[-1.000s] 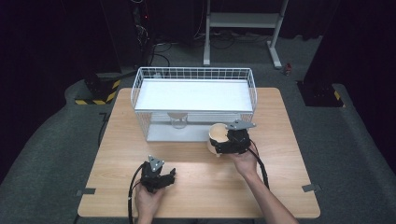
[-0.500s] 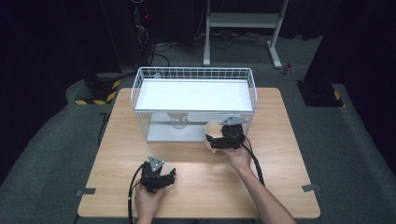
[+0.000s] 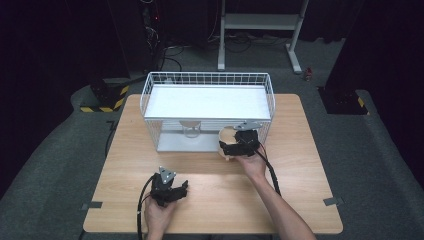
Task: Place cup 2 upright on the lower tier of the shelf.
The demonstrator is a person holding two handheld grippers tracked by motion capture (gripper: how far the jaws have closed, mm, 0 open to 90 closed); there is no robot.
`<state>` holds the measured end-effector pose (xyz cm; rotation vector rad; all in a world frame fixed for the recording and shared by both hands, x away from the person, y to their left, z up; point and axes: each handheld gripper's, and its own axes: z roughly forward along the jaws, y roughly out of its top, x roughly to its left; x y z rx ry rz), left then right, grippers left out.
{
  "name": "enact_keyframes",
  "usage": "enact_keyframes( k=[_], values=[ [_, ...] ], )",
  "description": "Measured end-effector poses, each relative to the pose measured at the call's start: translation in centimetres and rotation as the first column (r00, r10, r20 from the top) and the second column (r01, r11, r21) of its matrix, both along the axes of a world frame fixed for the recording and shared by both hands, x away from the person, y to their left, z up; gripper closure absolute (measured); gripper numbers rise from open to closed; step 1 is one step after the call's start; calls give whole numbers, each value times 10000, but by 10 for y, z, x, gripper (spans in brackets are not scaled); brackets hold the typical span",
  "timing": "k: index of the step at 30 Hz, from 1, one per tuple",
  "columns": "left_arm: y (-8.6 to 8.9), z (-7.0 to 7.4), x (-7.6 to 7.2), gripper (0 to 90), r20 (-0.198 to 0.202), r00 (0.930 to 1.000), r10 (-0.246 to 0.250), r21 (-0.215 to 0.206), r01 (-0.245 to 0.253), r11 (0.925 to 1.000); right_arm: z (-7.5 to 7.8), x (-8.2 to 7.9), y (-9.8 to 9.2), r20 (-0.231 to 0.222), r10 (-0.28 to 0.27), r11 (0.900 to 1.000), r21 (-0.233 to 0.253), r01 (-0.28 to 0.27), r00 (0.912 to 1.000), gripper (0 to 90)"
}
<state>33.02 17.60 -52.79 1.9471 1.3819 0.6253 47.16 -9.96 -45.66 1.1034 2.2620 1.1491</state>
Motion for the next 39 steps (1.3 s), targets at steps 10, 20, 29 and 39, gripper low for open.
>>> enact_keyframes(
  k=[10, 20, 29, 39],
  values=[
    [0, 0, 0, 245, 2, 10000, -25, 16, 25, 10000, -4, 5, 2, 366, -55, 9999, -120, 60, 9993, 94],
    [0, 0, 0, 245, -2, 10000, -16, 2, 16, 10000, -7, 6, 1, 478, -76, 9997, 233, 65, 9988, 85],
    [0, 0, 0, 246, 1, 10000, -26, 17, 26, 10000, -6, 5, 0, 458, -143, 9992, 376, 126, 9988, 83],
    [0, 0, 0, 246, 2, 10000, -31, 23, 31, 10000, 0, 1, -1, 783, -289, 9974, 679, 236, 9965, 83]
  ],
)
